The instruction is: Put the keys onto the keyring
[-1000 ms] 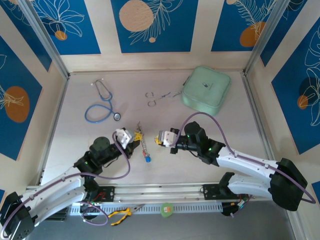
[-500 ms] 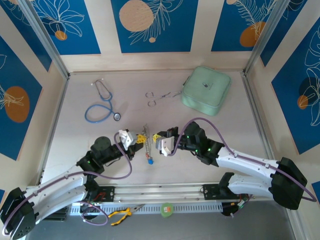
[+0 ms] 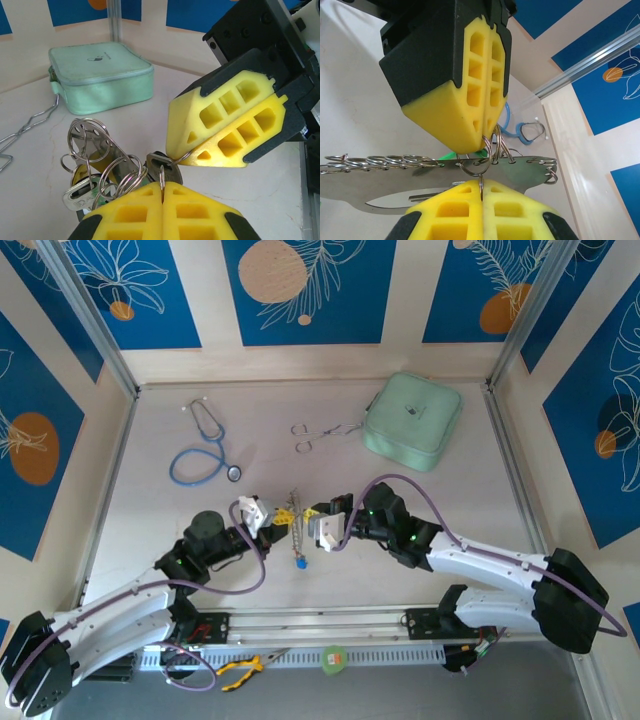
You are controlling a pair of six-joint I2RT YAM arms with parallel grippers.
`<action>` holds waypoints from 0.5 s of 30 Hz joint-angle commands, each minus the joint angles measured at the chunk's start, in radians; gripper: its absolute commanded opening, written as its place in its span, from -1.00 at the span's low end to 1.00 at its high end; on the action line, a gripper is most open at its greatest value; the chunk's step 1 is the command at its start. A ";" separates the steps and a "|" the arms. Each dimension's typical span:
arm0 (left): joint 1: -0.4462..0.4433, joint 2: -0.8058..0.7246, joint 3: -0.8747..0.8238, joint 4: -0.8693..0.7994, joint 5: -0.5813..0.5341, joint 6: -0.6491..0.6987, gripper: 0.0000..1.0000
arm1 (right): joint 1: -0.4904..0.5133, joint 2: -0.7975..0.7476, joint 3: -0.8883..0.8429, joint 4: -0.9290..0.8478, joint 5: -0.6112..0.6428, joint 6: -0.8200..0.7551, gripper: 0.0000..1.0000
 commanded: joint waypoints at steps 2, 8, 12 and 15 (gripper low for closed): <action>-0.009 0.009 0.043 0.032 0.032 -0.020 -1.00 | 0.006 0.017 0.029 0.041 0.016 0.001 -1.00; -0.009 0.019 0.037 0.049 0.034 -0.022 -1.00 | 0.006 0.022 0.026 0.049 0.030 0.008 -1.00; -0.009 0.030 0.042 0.057 0.035 -0.023 -1.00 | 0.009 0.022 0.024 0.044 0.023 0.006 -1.00; -0.009 0.033 0.041 0.064 0.034 -0.024 -1.00 | 0.011 0.021 0.019 0.035 0.026 0.003 -1.00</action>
